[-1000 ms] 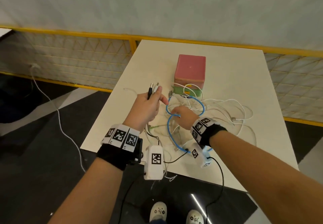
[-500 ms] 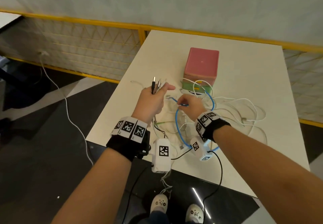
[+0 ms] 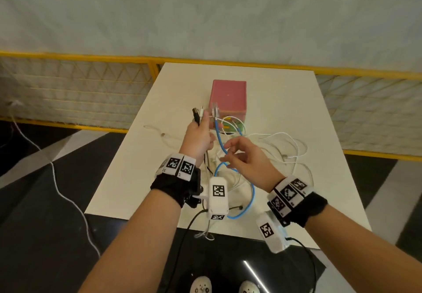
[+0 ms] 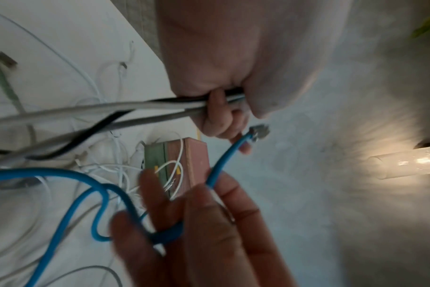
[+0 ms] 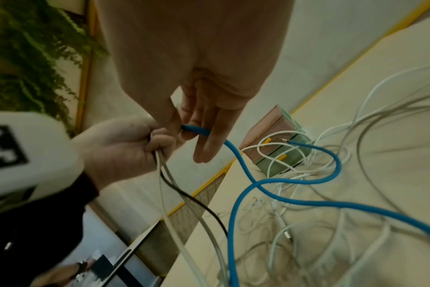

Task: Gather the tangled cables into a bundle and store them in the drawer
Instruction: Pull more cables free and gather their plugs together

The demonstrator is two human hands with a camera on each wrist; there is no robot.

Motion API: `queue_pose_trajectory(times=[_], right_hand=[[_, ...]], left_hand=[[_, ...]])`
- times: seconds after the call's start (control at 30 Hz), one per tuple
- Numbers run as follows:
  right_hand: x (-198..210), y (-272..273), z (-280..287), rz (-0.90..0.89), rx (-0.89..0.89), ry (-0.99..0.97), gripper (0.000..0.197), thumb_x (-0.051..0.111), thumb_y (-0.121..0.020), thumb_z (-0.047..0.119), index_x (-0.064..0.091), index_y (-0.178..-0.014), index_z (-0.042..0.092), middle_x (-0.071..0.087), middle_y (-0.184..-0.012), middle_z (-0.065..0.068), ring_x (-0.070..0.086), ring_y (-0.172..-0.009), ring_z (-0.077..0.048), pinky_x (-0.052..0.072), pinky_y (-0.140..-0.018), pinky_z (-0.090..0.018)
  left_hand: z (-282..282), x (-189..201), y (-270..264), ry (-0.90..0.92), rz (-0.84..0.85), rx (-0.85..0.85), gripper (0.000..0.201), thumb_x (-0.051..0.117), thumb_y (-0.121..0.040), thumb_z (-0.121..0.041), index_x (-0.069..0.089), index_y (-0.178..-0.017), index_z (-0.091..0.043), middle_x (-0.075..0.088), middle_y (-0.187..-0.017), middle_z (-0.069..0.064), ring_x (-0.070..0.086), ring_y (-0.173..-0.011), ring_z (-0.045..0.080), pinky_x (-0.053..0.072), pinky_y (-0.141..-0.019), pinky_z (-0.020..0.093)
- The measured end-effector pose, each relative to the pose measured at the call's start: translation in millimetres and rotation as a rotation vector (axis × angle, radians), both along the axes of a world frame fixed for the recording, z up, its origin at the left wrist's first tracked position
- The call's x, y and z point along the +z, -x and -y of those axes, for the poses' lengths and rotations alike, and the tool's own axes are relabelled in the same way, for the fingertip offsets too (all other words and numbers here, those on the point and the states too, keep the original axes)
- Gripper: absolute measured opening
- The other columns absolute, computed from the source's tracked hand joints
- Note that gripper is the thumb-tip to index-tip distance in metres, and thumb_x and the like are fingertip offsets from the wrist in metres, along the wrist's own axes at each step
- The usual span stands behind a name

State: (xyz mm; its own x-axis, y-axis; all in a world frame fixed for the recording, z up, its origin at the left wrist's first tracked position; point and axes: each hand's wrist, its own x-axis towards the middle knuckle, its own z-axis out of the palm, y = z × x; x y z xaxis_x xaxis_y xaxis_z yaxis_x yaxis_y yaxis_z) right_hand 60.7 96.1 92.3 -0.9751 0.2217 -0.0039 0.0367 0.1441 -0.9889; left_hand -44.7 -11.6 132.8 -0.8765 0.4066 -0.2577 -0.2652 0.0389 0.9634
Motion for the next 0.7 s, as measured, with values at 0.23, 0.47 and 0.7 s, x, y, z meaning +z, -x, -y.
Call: queue_pose_trajectory(times=[0.23, 0.47, 0.7], right_hand=[[19, -23, 3, -0.018, 0.114, -0.178, 0.018, 0.045, -0.097, 0.009, 0.057, -0.092, 0.022, 0.064, -0.096, 0.0, 0.065, -0.075, -0.009, 0.055, -0.069, -0.033], [25, -25, -2, -0.05, 0.156, -0.287, 0.022, 0.037, -0.101, 0.015, 0.057, -0.097, 0.011, 0.052, -0.074, -0.007, 0.056, -0.067, -0.012, 0.05, -0.061, -0.026], [3, -10, -38, 0.139, 0.167, -0.328, 0.03, 0.034, -0.102, 0.022, 0.05, -0.078, 0.015, 0.053, -0.071, -0.006, 0.06, -0.068, -0.015, 0.056, -0.071, -0.033]], left_hand=[[-10, 16, -15, -0.119, -0.159, -0.195, 0.038, 0.032, -0.105, -0.039, 0.063, -0.105, -0.017, 0.043, -0.065, -0.002, 0.03, -0.04, 0.004, 0.025, -0.041, 0.018], [-4, 35, -27, -0.281, -0.207, -0.162, 0.038, 0.028, -0.106, -0.035, 0.055, -0.086, -0.016, 0.031, -0.053, -0.007, 0.039, -0.05, 0.01, 0.039, -0.056, 0.024], [37, 106, -8, -0.564, -0.195, -0.041, 0.033, 0.033, -0.105, -0.037, 0.049, -0.081, -0.021, 0.02, -0.047, -0.011, 0.012, -0.039, 0.003, 0.008, -0.037, 0.018]])
